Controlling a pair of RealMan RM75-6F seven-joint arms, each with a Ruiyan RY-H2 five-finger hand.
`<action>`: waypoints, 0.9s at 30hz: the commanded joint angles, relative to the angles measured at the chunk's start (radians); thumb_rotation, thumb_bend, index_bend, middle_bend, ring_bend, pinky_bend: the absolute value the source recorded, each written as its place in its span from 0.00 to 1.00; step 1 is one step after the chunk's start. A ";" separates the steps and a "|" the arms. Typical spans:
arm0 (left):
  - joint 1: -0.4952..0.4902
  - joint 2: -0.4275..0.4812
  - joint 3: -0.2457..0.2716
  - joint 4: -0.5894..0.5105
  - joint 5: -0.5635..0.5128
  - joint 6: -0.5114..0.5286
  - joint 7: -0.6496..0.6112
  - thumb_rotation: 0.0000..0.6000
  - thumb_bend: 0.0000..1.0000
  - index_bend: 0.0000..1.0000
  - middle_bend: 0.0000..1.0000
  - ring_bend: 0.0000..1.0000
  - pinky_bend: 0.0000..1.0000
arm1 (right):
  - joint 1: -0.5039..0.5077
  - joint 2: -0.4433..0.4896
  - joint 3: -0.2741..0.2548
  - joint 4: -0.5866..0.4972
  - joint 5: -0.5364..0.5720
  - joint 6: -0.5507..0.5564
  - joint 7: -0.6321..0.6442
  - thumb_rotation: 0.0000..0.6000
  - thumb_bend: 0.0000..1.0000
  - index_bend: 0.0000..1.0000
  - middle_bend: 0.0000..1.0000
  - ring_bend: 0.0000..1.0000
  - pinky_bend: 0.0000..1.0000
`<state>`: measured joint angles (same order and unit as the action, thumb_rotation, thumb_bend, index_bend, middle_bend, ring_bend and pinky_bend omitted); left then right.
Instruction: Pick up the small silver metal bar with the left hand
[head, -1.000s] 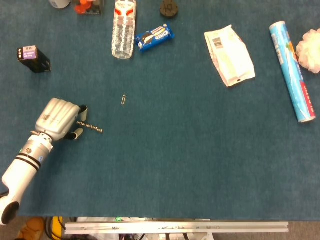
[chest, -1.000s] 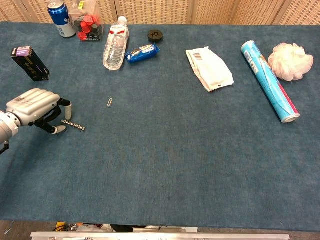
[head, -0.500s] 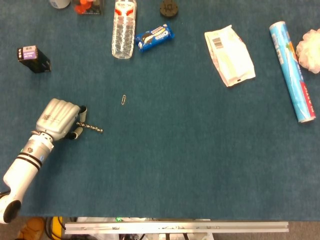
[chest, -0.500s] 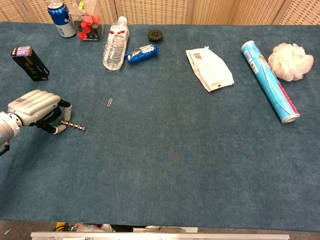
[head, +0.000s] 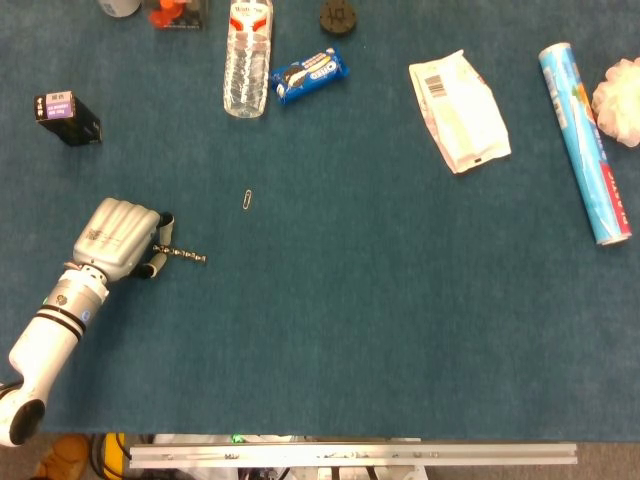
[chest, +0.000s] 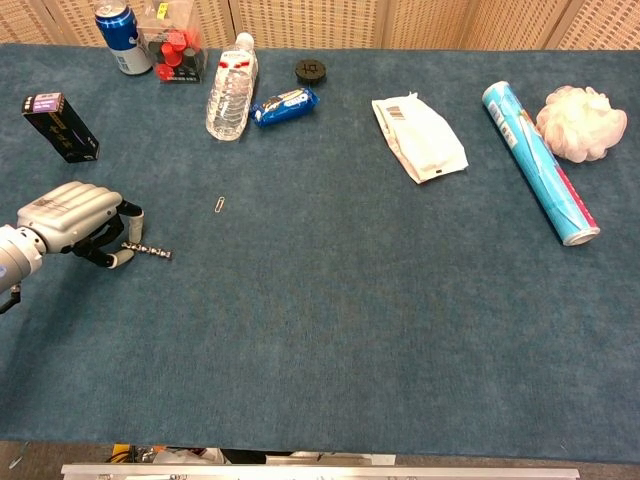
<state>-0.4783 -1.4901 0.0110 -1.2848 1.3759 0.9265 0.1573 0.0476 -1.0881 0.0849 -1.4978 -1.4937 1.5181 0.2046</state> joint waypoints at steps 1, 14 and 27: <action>0.001 -0.001 -0.001 -0.002 -0.002 0.004 -0.003 1.00 0.35 0.56 0.86 0.83 0.93 | 0.000 -0.001 0.000 0.002 0.000 0.000 0.001 1.00 0.33 0.49 0.42 0.38 0.42; 0.012 0.034 -0.007 -0.068 0.022 0.082 0.042 1.00 0.36 0.59 0.86 0.83 0.93 | -0.002 -0.006 -0.001 0.018 -0.005 0.004 0.020 1.00 0.33 0.49 0.42 0.38 0.42; 0.008 0.128 -0.026 -0.253 0.064 0.161 0.118 1.00 0.37 0.59 0.86 0.83 0.93 | -0.010 -0.013 -0.002 0.048 -0.009 0.016 0.060 1.00 0.33 0.49 0.42 0.38 0.42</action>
<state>-0.4677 -1.3715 -0.0098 -1.5246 1.4335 1.0784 0.2657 0.0378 -1.1010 0.0828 -1.4504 -1.5030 1.5338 0.2637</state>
